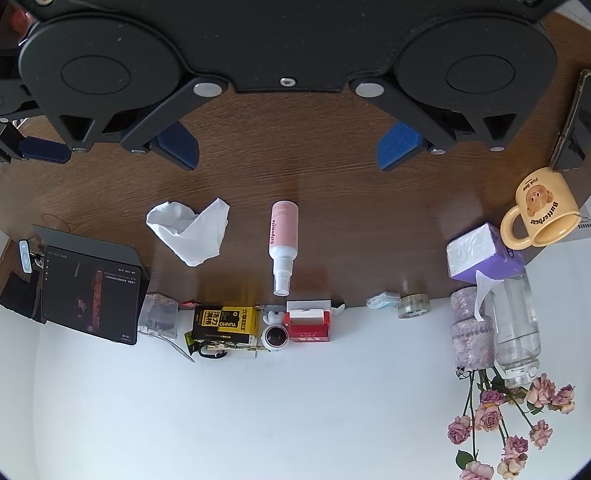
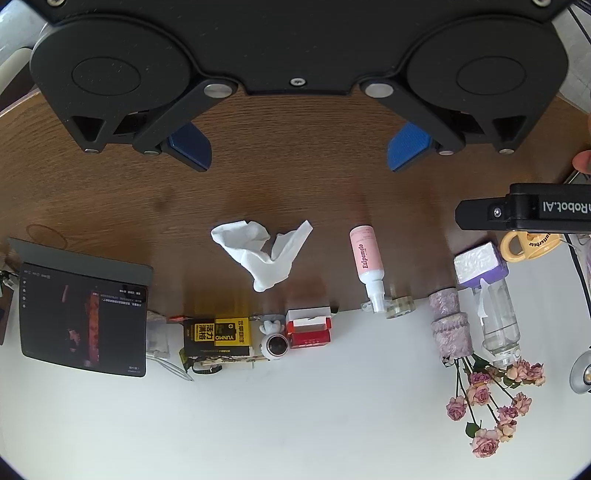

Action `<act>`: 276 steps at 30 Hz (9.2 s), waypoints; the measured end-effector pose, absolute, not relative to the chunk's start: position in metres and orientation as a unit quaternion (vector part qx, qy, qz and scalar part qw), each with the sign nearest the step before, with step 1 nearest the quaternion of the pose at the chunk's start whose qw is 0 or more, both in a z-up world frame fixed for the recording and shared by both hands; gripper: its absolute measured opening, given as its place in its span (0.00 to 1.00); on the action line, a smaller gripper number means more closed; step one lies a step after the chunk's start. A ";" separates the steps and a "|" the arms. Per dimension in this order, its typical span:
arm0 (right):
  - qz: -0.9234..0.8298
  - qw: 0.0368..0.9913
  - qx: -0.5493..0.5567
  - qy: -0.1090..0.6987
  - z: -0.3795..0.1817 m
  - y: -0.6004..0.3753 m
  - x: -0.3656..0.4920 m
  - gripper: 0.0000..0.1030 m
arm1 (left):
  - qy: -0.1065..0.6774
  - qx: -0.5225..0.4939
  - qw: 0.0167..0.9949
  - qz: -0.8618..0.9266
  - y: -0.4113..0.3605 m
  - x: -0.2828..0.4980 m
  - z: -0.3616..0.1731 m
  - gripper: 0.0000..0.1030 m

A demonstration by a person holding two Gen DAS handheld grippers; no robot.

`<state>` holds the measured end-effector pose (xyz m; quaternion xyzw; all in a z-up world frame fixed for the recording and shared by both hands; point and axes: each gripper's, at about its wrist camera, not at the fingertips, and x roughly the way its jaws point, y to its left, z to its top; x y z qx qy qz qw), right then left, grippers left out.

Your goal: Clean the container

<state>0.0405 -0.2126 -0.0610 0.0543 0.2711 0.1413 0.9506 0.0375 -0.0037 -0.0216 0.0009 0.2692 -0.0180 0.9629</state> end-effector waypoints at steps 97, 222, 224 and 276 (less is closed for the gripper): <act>0.177 0.890 0.045 0.418 -0.086 -0.210 0.281 0.74 | 0.196 -0.030 0.974 -0.111 0.027 0.148 -0.035 0.33; 0.354 0.845 0.223 0.332 -0.068 -0.225 0.122 0.09 | 0.226 0.074 0.956 -0.170 -0.013 0.081 -0.083 0.49; 0.355 0.845 0.223 0.331 -0.068 -0.225 0.122 0.09 | 0.225 0.074 0.956 -0.172 -0.012 0.076 -0.084 0.49; 0.430 0.833 0.117 0.328 0.006 -0.199 0.112 0.08 | 0.038 0.031 0.977 -0.209 -0.002 0.036 -0.068 0.32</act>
